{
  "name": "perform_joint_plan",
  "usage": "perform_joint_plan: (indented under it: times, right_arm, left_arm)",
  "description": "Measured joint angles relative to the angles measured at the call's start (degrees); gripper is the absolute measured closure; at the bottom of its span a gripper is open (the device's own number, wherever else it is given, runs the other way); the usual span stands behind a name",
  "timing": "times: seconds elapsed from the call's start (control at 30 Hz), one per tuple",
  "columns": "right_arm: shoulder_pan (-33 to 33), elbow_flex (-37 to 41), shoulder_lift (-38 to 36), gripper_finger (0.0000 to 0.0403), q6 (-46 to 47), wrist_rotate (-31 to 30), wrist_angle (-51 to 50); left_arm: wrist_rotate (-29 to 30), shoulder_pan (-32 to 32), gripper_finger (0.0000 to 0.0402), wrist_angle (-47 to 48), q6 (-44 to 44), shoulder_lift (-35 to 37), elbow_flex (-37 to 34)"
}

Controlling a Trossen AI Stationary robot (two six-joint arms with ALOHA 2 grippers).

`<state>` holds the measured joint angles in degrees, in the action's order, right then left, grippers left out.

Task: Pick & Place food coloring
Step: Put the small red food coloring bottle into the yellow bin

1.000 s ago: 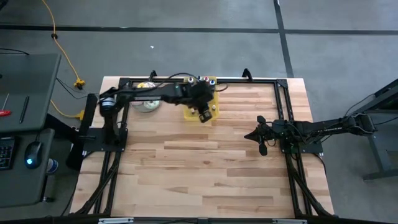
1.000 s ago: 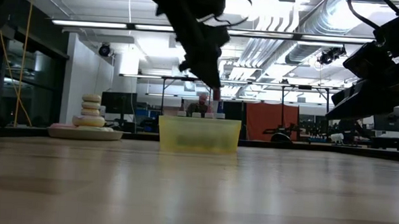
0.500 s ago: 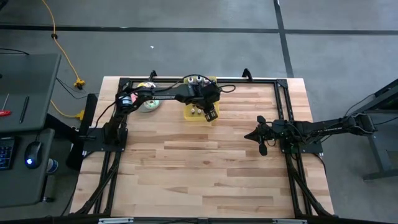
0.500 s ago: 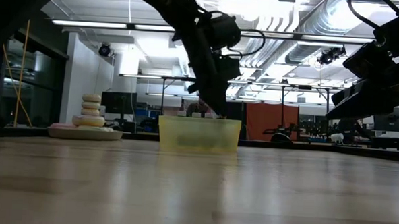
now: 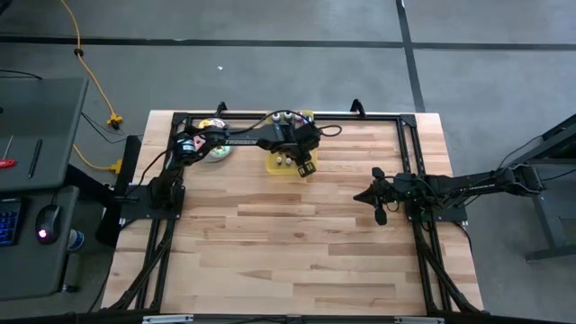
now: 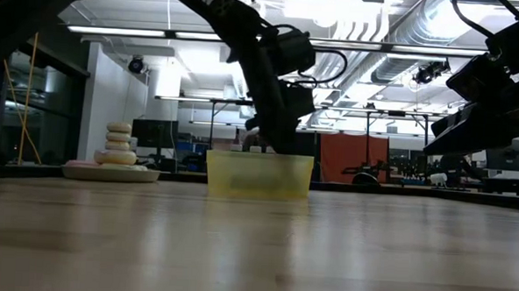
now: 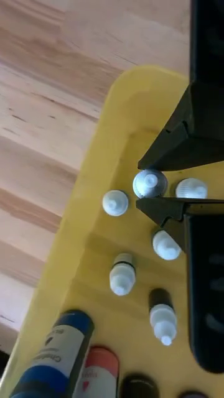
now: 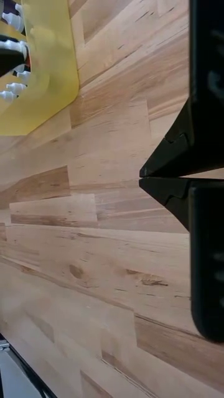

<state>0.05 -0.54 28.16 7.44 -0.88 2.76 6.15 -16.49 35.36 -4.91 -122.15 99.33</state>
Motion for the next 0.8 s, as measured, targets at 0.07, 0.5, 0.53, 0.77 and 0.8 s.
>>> perform_joint_plan:
  times: [0.07,0.5,0.53,0.77,0.8]
  right_arm:
    - [0.0,0.0,0.0,0.0402,0.0,0.0,0.0]
    - [0.0,0.0,0.0,0.0402,0.0,0.0,0.0]
    - [0.0,0.0,0.0,0.0402,0.0,0.0,0.0]
    - [0.0,0.0,0.0,0.0402,0.0,0.0,0.0]
    - [0.0,0.0,0.0,0.0402,0.0,0.0,0.0]
  left_arm:
    - [0.0,0.0,0.0357,-0.1,0.0,-0.1,0.0]
    - [-0.8,0.0,0.0357,-1.3,-1.0,-0.1,0.0]
    - [-0.9,0.0,0.0357,-1.3,-1.9,-0.1,0.0]
    - [-0.7,0.0,0.0357,-1.6,-3.2,-0.4,0.0]
    - [-0.8,0.0,0.0357,-2.2,-3.7,-0.9,0.0]
